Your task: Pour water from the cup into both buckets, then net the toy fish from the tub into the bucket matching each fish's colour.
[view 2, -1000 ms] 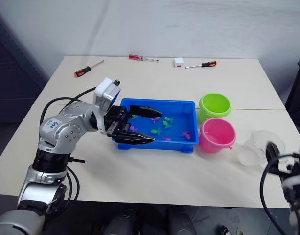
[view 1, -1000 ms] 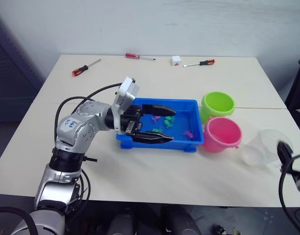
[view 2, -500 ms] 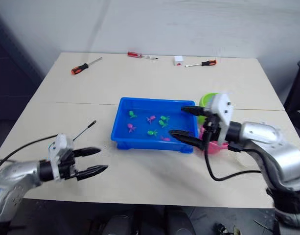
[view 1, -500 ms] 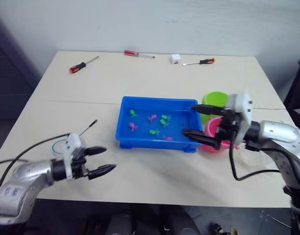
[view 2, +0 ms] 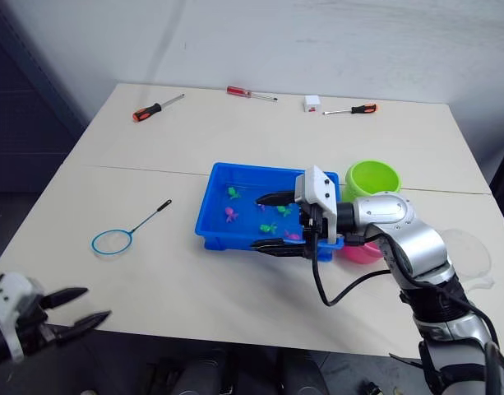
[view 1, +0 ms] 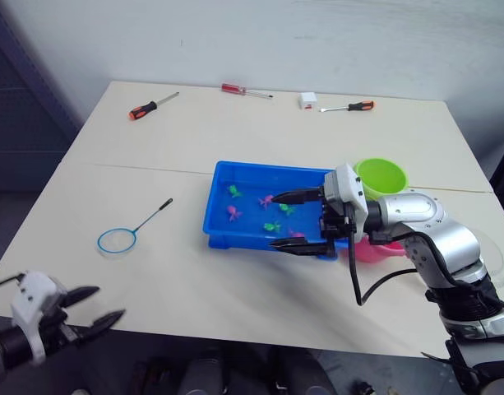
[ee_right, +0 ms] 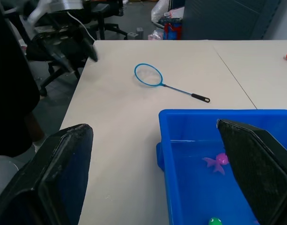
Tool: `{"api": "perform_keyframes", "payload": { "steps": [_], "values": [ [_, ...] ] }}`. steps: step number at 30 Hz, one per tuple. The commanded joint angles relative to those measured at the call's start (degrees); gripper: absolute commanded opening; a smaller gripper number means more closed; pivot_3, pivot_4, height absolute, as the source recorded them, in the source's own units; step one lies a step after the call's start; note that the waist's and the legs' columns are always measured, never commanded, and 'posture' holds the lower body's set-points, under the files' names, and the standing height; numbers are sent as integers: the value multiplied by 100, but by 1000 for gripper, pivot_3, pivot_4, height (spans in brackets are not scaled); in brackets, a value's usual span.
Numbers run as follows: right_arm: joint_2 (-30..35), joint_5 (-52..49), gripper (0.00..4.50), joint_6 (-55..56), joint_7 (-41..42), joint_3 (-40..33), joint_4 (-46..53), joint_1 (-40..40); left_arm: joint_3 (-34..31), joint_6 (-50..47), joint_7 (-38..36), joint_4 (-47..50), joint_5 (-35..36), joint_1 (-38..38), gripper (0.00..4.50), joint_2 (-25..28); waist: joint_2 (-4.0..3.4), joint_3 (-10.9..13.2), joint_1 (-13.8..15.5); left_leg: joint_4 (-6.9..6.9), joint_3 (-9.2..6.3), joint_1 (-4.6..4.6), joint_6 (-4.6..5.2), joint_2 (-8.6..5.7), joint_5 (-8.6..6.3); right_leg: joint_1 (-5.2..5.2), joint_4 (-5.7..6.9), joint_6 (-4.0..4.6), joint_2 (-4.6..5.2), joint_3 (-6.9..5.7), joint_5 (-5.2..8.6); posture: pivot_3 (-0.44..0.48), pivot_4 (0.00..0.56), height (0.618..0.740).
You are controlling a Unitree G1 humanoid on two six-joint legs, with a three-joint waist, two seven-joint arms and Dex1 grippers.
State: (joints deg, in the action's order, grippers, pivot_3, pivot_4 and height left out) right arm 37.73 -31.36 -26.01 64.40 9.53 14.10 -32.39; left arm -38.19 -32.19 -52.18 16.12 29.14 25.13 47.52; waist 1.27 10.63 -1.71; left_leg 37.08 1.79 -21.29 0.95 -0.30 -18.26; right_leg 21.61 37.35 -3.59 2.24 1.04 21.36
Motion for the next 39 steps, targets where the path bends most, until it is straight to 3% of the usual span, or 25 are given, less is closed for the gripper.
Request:
{"api": "perform_keyframes", "payload": {
  "steps": [1,6,12,15,20,25,35,36,39],
  "values": [
    [6,24,4484,43,-58,-131,358,11,385,7,-230,-1041,-156,-914,4500,612,-2,1,1,-1,-1,-1,0,0,0,0,0,0,0,-2,0,0,150,740],
    [17,121,4484,-63,-442,-291,694,196,2165,423,-785,-3430,-1052,-3431,4500,1246,-5,3,7,0,-16,-17,-13,-1,11,3,3,2,16,-57,1,0,150,740],
    [148,153,4484,-254,-857,-484,1231,639,3734,1363,-926,-6034,-2393,-5854,4500,856,6,-8,10,18,-3,-46,-36,-3,25,36,47,-2,23,-88,-1,0,150,740],
    [217,61,4484,-458,-1061,-624,1539,901,4078,1657,-765,-7120,-2784,-6821,4500,454,12,-11,22,75,7,-140,-31,0,25,121,77,-8,25,-108,-4,0,150,740],
    [255,9,4484,-700,-1382,-752,1916,1190,4315,2137,-592,-8132,-3181,-7598,4500,-47,21,-13,-3,140,18,-191,-12,0,19,153,98,-30,48,-146,-16,0,150,740],
    [282,-16,4484,-857,-1652,-864,2161,1379,4559,2467,-128,-8633,-3649,-7873,4500,-297,21,-13,31,184,19,-191,-10,0,19,152,130,-31,51,-144,-17,0,150,740],
    [375,-101,4500,-982,-1724,-967,2295,1483,4287,2692,-190,-8870,-3586,-8008,325,-645,22,-14,51,196,21,-179,-10,-1,29,150,152,-31,55,-141,-17,0,150,740],
    [382,-103,4500,-981,-1713,-964,2288,1475,4252,2700,-245,-8855,-3569,-8001,14,-640,21,-14,57,196,21,-180,-10,-1,29,150,154,-31,55,-141,-17,0,150,740],
    [416,-119,4500,-968,-1660,-950,2250,1428,4100,2702,-455,-8777,-3463,-7986,14,-536,22,-14,61,197,21,-182,-10,-1,29,150,156,-31,55,-142,-17,0,150,740]
  ]
}}
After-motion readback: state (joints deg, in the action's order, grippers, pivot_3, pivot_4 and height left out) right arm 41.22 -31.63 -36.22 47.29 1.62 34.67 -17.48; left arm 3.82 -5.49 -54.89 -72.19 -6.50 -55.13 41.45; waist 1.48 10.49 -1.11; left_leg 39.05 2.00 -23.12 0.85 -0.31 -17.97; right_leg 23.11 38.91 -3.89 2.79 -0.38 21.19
